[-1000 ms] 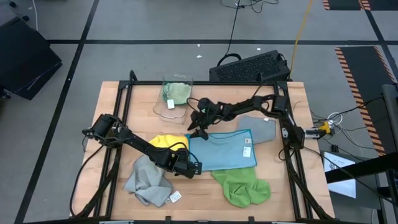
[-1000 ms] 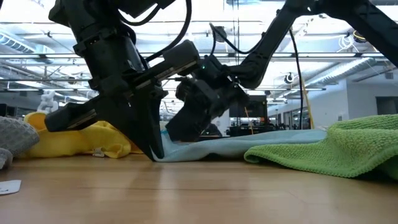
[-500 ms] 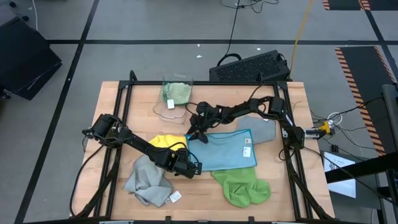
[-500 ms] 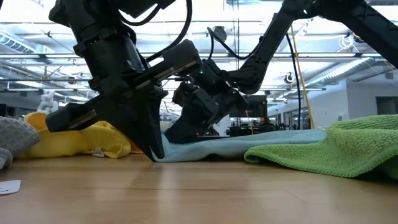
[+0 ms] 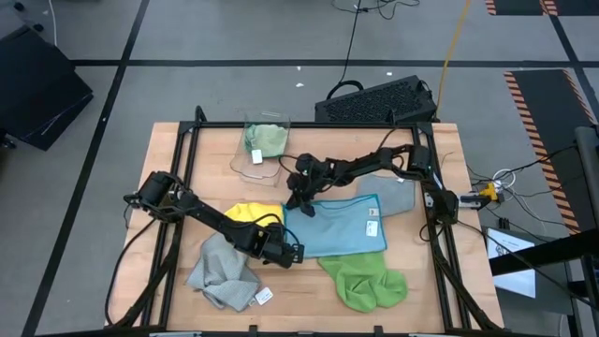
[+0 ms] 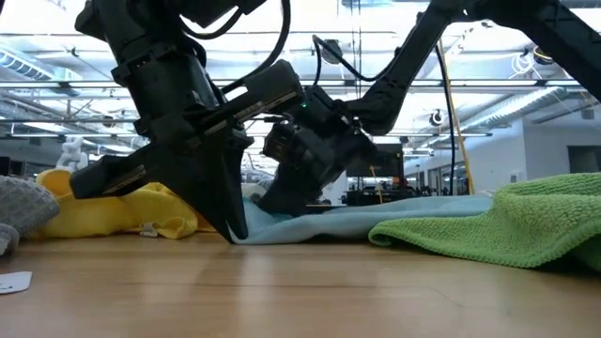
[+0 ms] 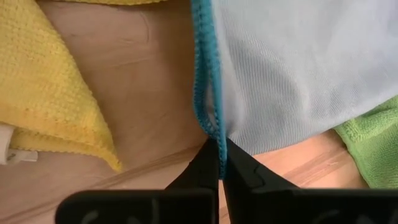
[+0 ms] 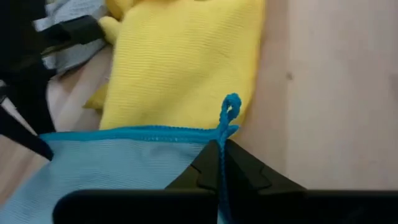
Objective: Fold microfiber towels
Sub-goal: Fold the blue microfiber cloth
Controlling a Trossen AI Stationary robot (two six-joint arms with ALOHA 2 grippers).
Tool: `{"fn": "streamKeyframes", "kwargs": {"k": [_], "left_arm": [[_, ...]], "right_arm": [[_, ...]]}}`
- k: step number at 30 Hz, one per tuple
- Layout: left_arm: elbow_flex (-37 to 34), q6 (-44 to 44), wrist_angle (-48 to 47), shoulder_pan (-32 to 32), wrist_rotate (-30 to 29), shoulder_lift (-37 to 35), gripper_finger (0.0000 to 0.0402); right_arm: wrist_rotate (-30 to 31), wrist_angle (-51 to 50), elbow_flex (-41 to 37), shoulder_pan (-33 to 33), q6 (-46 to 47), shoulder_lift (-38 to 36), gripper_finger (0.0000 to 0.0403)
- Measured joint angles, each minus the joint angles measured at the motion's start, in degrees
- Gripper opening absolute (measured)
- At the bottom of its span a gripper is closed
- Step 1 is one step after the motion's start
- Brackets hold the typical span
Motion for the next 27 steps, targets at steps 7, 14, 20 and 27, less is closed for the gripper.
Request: {"fn": "streamKeyframes", "kwargs": {"k": [7,14,20,27], "left_arm": [[-0.1,3.6,1.2,-0.1,0.2,-6.5,0.0003],[-0.1,14.6,2.0,0.1,-4.3,-16.7,0.0003],[-0.1,29.0,8.2,0.1,-5.0,-25.2,0.0002],[1.5,41.7,15.1,0.8,6.1,-32.2,0.0002]], "right_arm": [[0.0,-17.4,0.1,-2.3,-4.0,-12.0,0.0004],[1.3,-33.2,0.1,-3.3,-5.0,-28.5,0.0002],[7.2,-38.3,0.2,1.0,6.9,-44.0,0.0001],[16.8,-37.8,0.2,16.2,27.4,-57.2,0.0001]]}}
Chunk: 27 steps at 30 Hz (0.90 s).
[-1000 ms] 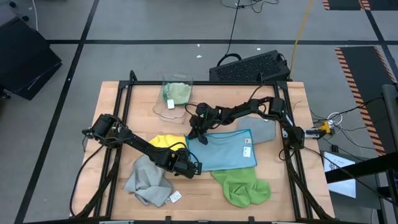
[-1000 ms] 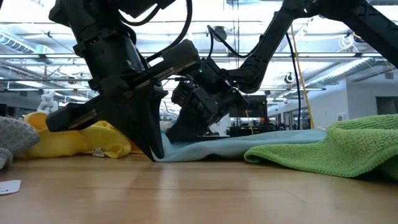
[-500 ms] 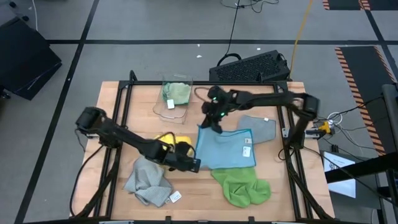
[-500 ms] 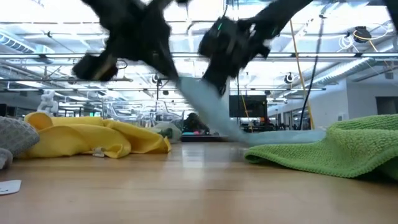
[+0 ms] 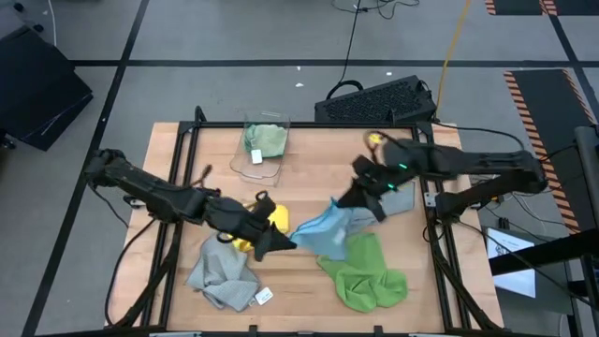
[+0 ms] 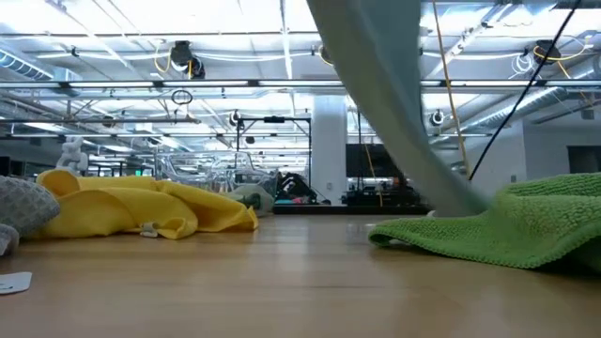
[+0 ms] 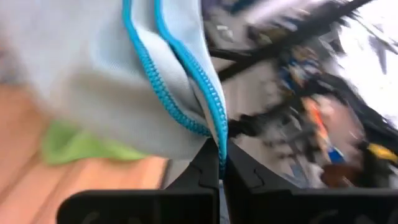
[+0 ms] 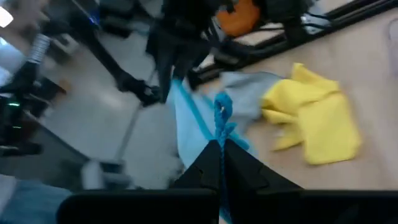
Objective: Fold microfiber towels
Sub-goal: Fold the blue microfiber cloth
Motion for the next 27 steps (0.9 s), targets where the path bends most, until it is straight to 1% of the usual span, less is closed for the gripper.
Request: {"fn": "streamKeyframes", "kwargs": {"k": [1,4,7,9,11,13,14,17,20,23,27], "left_arm": [[1.0,1.8,-0.4,0.1,1.4,-0.8,0.0002],[6.2,6.1,-4.3,1.4,2.6,-1.5,0.0002],[12.1,9.7,-10.2,3.1,7.9,-0.5,0.0001],[15.8,10.4,-12.1,4.6,12.9,0.8,0.0001],[18.0,10.5,-14.2,5.5,18.4,1.4,0.0001],[18.8,11.2,-14.0,6.5,21.8,2.0,0.0001],[18.8,12.2,-15.2,7.0,22.4,2.0,0.0001],[18.8,15.7,-21.0,8.4,22.1,2.0,0.0004],[18.8,19.5,-27.5,10.5,19.9,3.4,0.0005],[18.7,24.3,-33.8,12.3,15.7,5.6,0.0003],[18.7,30.8,-36.6,14.7,7.8,9.1,0.0008]], "right_arm": [[2.0,-0.1,0.0,2.2,2.1,-1.2,0.0001],[9.5,0.0,0.0,7.9,9.0,-4.1,0.0001],[15.1,1.5,0.0,12.0,15.4,-5.6,0.0001],[16.6,2.1,0.0,14.4,19.5,-5.9,0.0],[15.9,2.2,0.1,16.5,24.8,-5.8,0.0],[14.8,1.6,0.1,18.5,28.9,-5.5,0.0],[14.8,1.2,0.1,19.2,29.4,-5.4,0.0],[15.0,-1.3,0.1,18.9,27.5,-5.5,0.0],[17.3,-6.4,0.0,16.9,23.9,-5.5,0.0],[20.0,-9.2,-1.6,14.1,18.7,-5.6,0.0],[20.9,-9.3,-7.4,9.1,13.8,-5.5,0.0]]}}
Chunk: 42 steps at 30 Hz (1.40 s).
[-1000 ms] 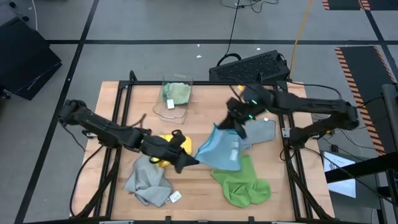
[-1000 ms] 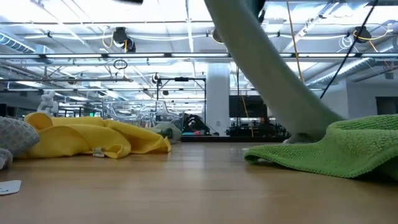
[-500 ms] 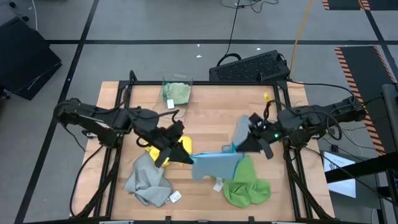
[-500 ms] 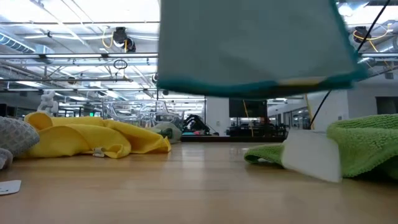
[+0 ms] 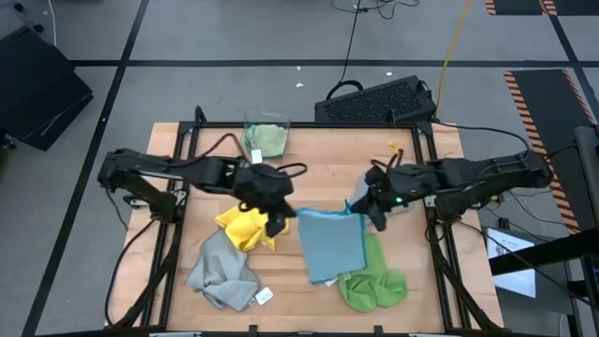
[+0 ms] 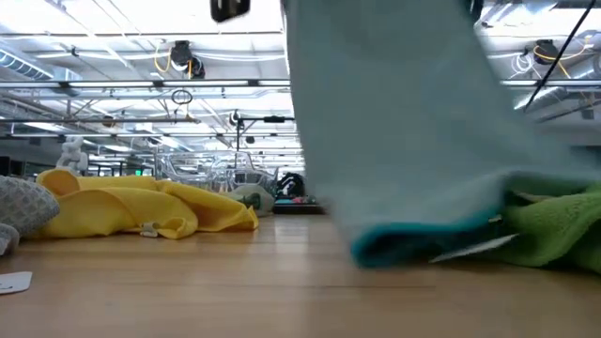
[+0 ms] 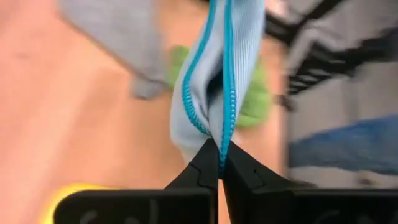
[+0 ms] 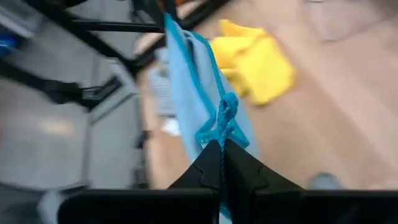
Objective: Fold microfiber towels
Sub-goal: Fold the blue microfiber cloth
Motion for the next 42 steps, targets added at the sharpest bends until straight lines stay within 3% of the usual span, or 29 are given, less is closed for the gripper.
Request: {"fn": "streamKeyframes", "kwargs": {"k": [9,16,22,33,39,42], "left_arm": [[0.0,8.8,-1.7,5.4,-15.6,9.3,0.0009],[0.0,11.4,-0.9,9.5,-17.7,14.9,0.0005],[0.0,10.5,-2.2,9.3,-15.9,14.1,0.0004],[0.0,7.2,-0.1,9.8,-27.4,11.9,0.0008],[0.0,6.4,-0.2,10.5,-27.0,11.9,0.0005],[0.0,6.4,-0.4,10.0,-22.5,11.9,0.0008]], "right_arm": [[1.3,18.9,-17.5,-12.7,-8.7,0.0,0.0],[-1.0,36.2,-28.5,-21.4,-13.8,0.0,0.0],[-10.7,38.3,-29.3,-24.2,-11.9,-1.3,0.0],[-7.7,43.4,-29.2,-30.5,-22.0,-0.9,0.0],[-11.3,41.3,-29.2,-32.8,-22.0,-0.2,0.0],[-16.7,40.0,-29.2,-32.8,-20.5,-0.3,0.0]]}}
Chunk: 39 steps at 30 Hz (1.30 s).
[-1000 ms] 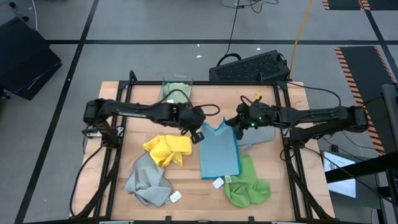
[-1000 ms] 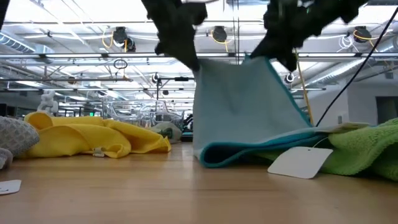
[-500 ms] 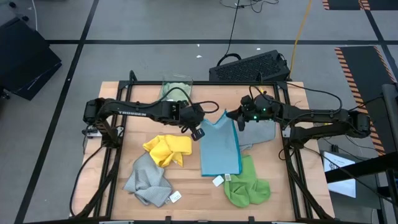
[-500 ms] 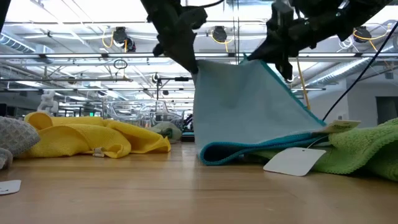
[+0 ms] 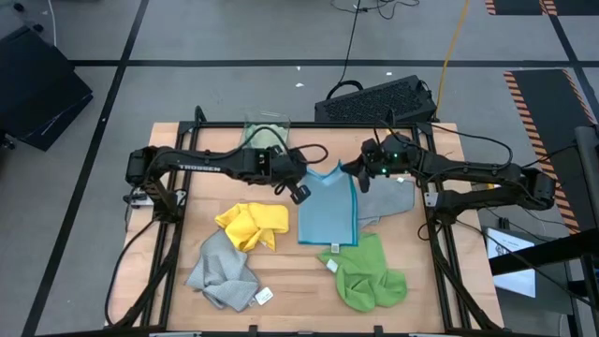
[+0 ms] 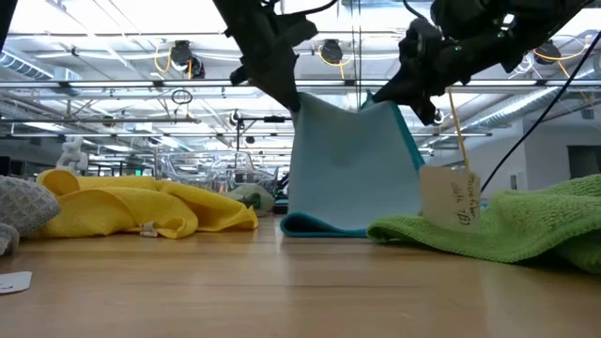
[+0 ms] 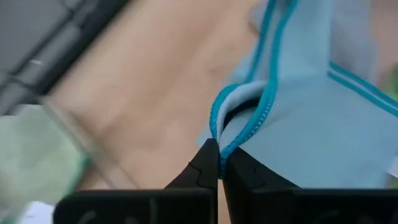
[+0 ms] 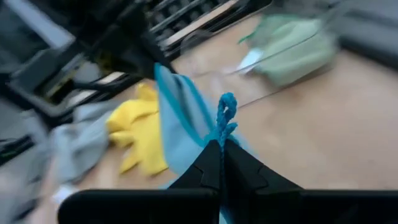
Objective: Fold microfiber towels
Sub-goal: Fold the blue microfiber cloth
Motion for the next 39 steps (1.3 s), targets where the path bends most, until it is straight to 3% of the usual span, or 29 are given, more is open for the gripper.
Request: {"fn": "streamKeyframes", "kwargs": {"k": [3,10,16,24,31,39], "left_arm": [[0.0,0.1,0.0,-1.4,4.5,0.0,0.0004],[-2.6,-0.9,0.1,-5.4,6.3,0.0,0.0005],[-6.6,-4.6,3.2,-7.7,8.0,0.0,0.0009],[-12.9,-8.5,10.7,-8.6,8.4,0.0,0.001],[-15.3,-9.5,16.2,-8.8,9.7,0.0,0.0008],[-18.0,-10.8,19.5,-8.8,9.7,0.0,0.0005]], "right_arm": [[-5.7,-0.6,0.0,0.1,3.8,0.0,0.0],[-12.1,-7.1,0.0,3.5,6.9,0.0,0.0],[-11.2,-11.0,-0.1,9.5,7.6,0.2,0.0],[-1.6,-5.2,-5.6,16.8,9.7,1.5,0.0],[-1.4,-4.3,-9.3,19.6,11.8,1.5,0.0],[-0.4,8.2,-16.4,21.2,19.2,1.5,0.0002]]}}
